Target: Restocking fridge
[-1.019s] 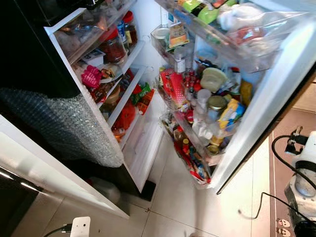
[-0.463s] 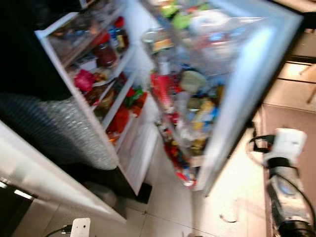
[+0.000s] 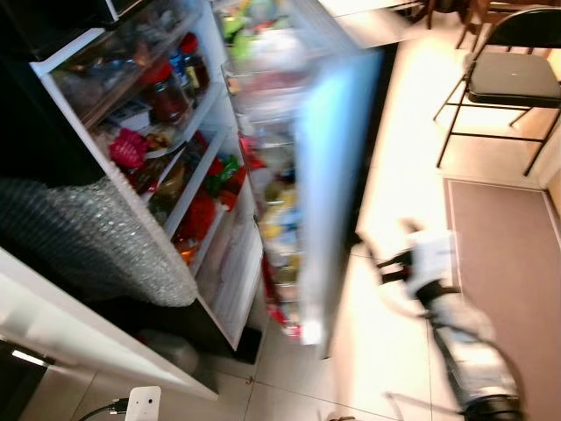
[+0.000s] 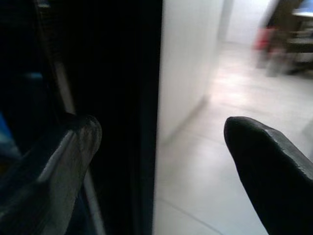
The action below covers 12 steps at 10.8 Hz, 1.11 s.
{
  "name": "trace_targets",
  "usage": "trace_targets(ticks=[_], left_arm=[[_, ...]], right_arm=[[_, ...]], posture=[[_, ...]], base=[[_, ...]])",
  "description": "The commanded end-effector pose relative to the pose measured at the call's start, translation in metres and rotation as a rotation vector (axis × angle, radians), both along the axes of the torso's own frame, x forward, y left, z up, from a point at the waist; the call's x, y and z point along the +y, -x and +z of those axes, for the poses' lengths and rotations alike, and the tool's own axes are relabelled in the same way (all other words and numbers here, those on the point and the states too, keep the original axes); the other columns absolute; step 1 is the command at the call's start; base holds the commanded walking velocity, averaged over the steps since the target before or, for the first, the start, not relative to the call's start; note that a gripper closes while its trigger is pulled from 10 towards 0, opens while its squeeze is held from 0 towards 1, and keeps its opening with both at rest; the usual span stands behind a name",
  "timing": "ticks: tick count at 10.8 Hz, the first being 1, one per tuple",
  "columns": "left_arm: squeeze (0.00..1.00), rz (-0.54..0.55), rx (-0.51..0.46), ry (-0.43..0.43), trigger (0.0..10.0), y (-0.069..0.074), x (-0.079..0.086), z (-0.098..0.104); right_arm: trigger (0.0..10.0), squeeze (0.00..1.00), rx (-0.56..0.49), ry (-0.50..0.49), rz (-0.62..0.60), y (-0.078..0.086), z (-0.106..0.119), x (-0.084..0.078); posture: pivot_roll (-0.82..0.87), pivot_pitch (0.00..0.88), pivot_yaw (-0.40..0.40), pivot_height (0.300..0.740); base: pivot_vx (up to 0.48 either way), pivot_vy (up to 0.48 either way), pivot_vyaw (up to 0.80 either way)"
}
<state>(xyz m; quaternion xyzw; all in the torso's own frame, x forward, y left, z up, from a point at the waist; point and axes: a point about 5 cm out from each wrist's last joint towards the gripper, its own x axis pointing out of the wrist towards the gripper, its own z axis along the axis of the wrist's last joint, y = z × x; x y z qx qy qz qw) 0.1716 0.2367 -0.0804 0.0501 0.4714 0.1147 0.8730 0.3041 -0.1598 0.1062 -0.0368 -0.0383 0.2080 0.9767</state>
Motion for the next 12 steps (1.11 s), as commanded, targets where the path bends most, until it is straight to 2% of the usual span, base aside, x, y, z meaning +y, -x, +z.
trace_targets(ticks=[1,2,4,7,9,10,11,12], left_arm=[[0.00,0.007,0.025,-0.008,10.0,0.007,0.003,-0.002],[0.00,0.006,0.024,-0.006,10.0,0.006,0.003,-0.002],[0.00,0.005,0.023,-0.004,10.0,0.006,0.002,-0.002],[0.00,0.002,0.017,0.005,10.0,0.005,0.001,-0.002],[0.00,-0.005,0.023,0.020,10.0,0.006,0.000,-0.003],[0.00,-0.006,0.024,0.022,10.0,0.005,0.000,-0.003],[0.00,-0.004,0.023,0.025,10.0,0.005,-0.001,-0.003],[0.00,0.001,0.022,0.027,10.0,0.005,-0.001,-0.003]], right_arm=[[10.0,0.00,0.001,-0.009,0.108,0.005,0.004,0.015],[10.0,0.00,0.014,-0.009,0.156,0.008,0.003,0.019],[10.0,0.00,0.030,-0.002,0.174,0.011,0.003,0.015],[10.0,0.00,0.044,0.008,0.076,0.008,0.002,-0.005],[10.0,0.00,0.075,-0.012,-0.115,0.005,-0.007,-0.039],[10.0,0.00,0.132,-0.015,-0.266,0.007,-0.020,-0.065],[10.0,0.00,0.172,-0.013,-0.341,0.009,-0.029,-0.079],[10.0,0.00,0.268,0.032,-0.450,0.017,-0.047,-0.098]], posture=[[-0.13,0.123,0.075,0.740],[-0.13,0.124,0.074,0.740],[-0.13,0.126,0.071,0.740],[-0.13,0.128,0.070,0.740],[-0.14,0.128,0.068,0.740],[-0.14,0.128,0.066,0.740],[-0.14,0.128,0.066,0.740],[-0.14,0.128,0.065,0.740]], base=[[0.000,0.000,0.00],[0.000,0.000,0.00],[0.000,0.000,0.00],[0.000,0.000,0.00],[0.000,0.000,0.00],[0.000,0.000,0.00],[0.000,0.000,0.00],[0.000,0.000,0.00]])
